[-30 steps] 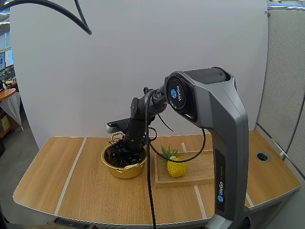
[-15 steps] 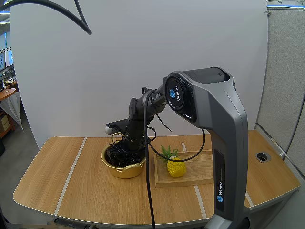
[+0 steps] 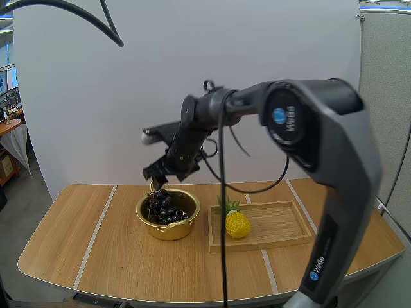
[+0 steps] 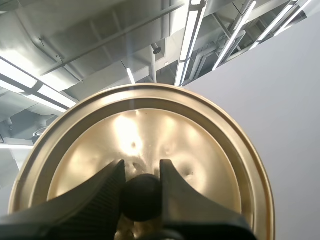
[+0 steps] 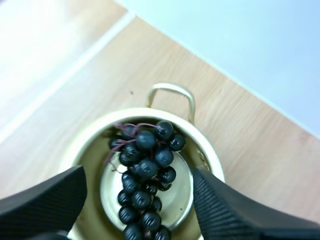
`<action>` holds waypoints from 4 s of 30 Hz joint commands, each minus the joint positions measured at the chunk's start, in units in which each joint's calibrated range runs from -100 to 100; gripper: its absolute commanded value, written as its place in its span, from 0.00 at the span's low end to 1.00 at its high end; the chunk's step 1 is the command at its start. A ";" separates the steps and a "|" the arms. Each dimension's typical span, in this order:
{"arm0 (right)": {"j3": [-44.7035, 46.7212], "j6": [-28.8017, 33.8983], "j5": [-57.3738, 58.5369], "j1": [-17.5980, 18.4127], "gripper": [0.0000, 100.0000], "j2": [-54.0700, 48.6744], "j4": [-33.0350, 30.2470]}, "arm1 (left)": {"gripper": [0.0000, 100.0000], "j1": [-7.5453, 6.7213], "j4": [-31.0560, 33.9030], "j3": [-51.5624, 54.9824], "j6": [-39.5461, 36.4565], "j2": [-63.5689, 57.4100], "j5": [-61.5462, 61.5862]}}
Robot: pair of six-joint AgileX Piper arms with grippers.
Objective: Open the pot, put the grape inside, and close it
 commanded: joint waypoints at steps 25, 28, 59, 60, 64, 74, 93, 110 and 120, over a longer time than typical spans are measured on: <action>7.00 6.26 33.76 -0.17 1.00 -59.56 -2.97 | 0.00 -0.18 -0.04 -0.47 -0.33 -0.41 -2.03; 13.52 7.47 33.76 -0.17 1.00 -66.61 -4.44 | 0.00 -0.18 -0.04 -0.47 -0.33 -0.41 -2.03; 40.82 13.71 33.76 -0.24 0.00 -97.95 -14.10 | 0.00 -0.18 -0.04 -0.47 -0.33 -0.41 -2.03; 40.82 13.71 33.76 -0.24 0.00 -97.95 -13.97 | 0.00 -0.18 -0.04 -0.47 -0.33 -0.41 -2.03; 40.82 13.71 33.76 -0.24 0.00 -97.95 -13.97 | 0.00 -0.18 -0.04 -0.47 -0.33 -0.41 -2.03; 40.82 13.71 33.76 -0.24 0.00 -97.95 -13.97 | 0.00 -0.18 -0.04 -0.47 -0.33 -0.41 -2.03; 40.82 13.71 33.76 -0.24 0.00 -97.95 -13.97 | 0.00 -0.18 2.00 -0.47 -0.33 -2.95 30.55; 40.82 13.71 33.76 -0.24 0.00 -97.95 -13.97 | 0.00 -0.18 1.88 11.51 -0.16 -2.32 54.82; 40.82 13.71 33.76 -0.24 0.00 -97.95 -13.99 | 0.00 -0.18 1.74 33.26 5.01 -2.17 54.82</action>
